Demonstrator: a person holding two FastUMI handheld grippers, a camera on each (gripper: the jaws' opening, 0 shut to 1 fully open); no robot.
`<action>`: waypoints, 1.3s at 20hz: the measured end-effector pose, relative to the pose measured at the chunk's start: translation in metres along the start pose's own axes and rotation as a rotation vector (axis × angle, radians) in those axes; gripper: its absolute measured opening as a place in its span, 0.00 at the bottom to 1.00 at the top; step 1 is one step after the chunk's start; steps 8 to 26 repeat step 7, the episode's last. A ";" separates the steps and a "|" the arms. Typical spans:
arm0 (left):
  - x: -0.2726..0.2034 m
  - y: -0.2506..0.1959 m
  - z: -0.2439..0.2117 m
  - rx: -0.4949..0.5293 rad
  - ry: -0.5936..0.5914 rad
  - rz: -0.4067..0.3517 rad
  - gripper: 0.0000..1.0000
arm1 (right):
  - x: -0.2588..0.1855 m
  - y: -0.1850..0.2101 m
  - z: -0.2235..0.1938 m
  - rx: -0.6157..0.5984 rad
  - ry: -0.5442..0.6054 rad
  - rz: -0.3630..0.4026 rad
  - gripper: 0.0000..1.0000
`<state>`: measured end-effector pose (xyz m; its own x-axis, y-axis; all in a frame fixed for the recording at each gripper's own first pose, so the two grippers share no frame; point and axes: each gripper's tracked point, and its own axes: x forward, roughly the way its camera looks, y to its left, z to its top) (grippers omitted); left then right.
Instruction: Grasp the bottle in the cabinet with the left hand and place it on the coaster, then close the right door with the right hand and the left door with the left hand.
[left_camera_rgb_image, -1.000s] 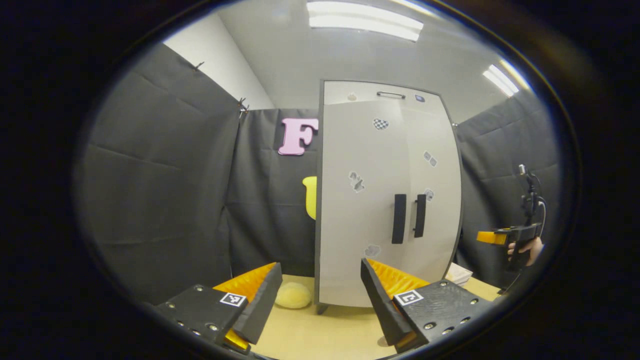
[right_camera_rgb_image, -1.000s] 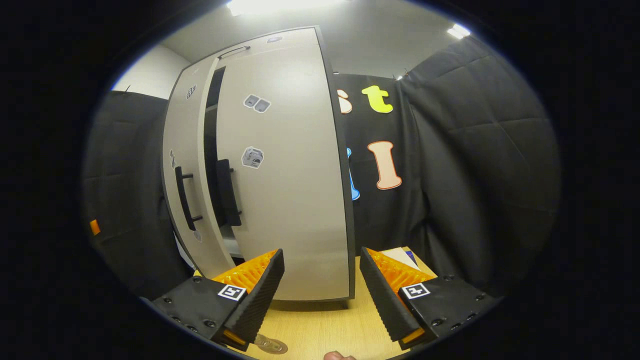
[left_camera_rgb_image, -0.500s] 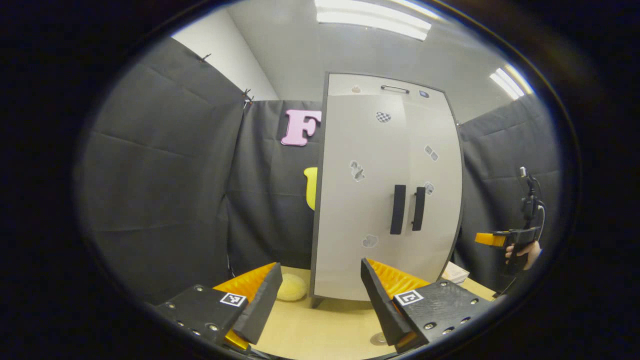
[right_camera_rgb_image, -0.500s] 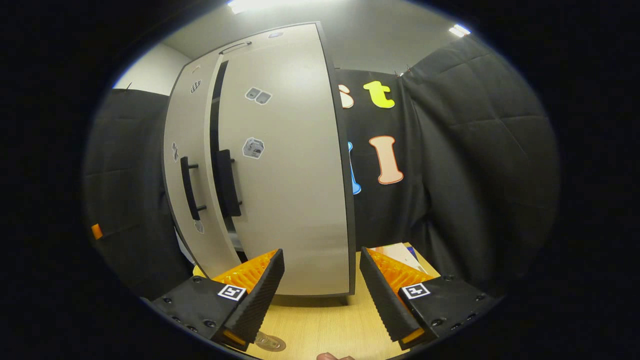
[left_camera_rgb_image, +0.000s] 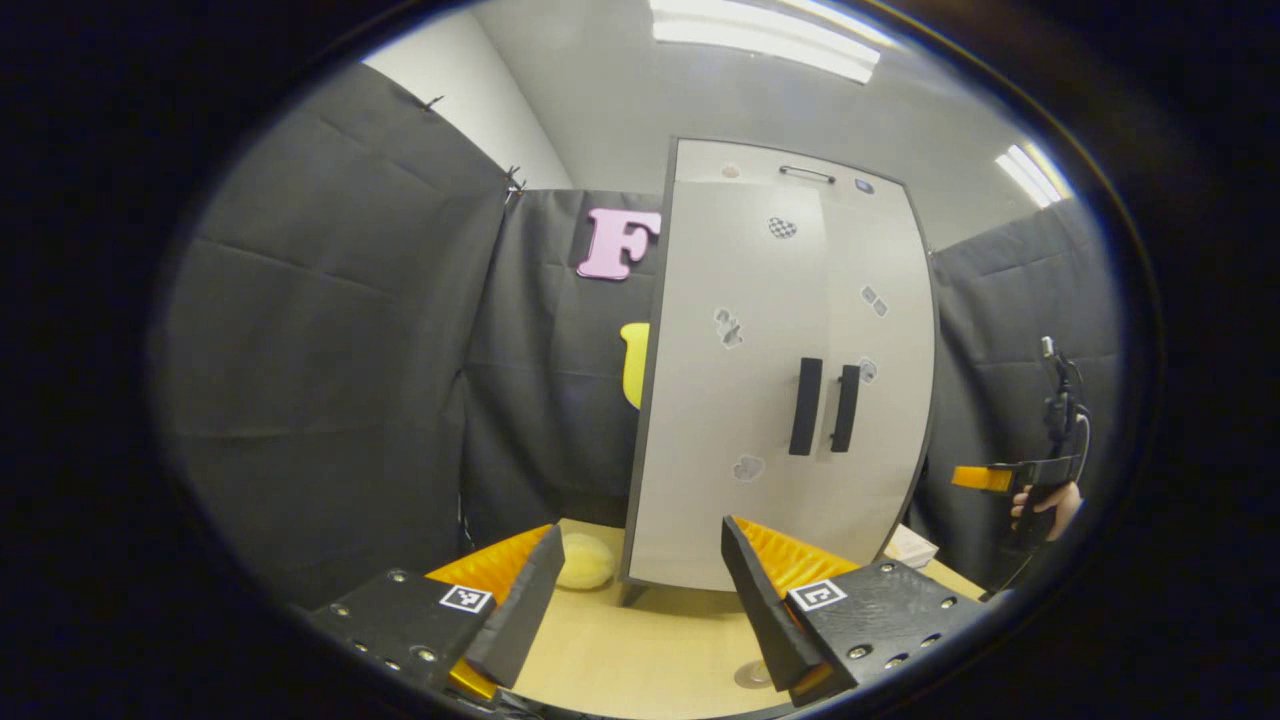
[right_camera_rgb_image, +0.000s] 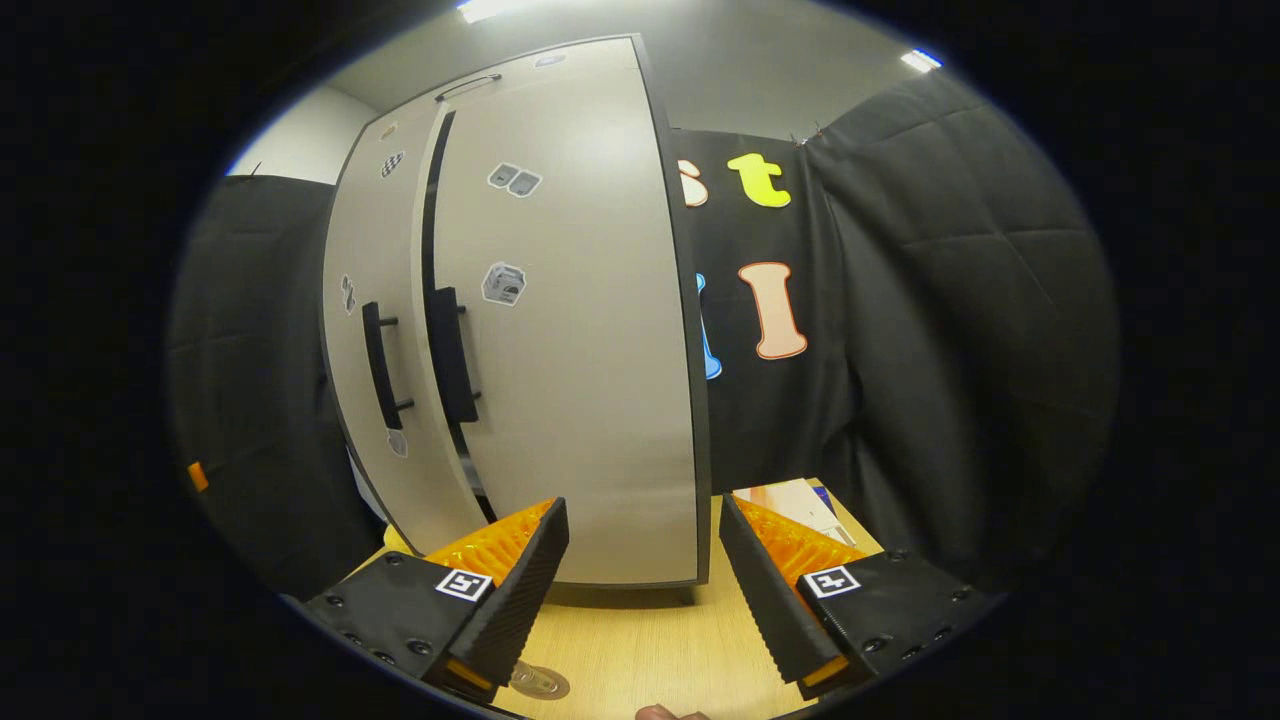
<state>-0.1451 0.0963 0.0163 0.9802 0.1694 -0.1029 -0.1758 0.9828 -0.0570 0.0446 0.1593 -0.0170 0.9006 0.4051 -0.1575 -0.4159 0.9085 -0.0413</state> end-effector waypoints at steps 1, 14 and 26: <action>-0.001 -0.001 -0.004 -0.008 0.004 0.003 0.92 | 0.000 0.001 -0.002 0.002 0.007 0.003 0.97; 0.015 -0.006 -0.006 -0.031 -0.005 -0.002 0.92 | 0.002 -0.004 -0.002 -0.025 0.028 0.002 0.97; 0.015 -0.006 -0.006 -0.031 -0.005 -0.002 0.92 | 0.002 -0.004 -0.002 -0.025 0.028 0.002 0.97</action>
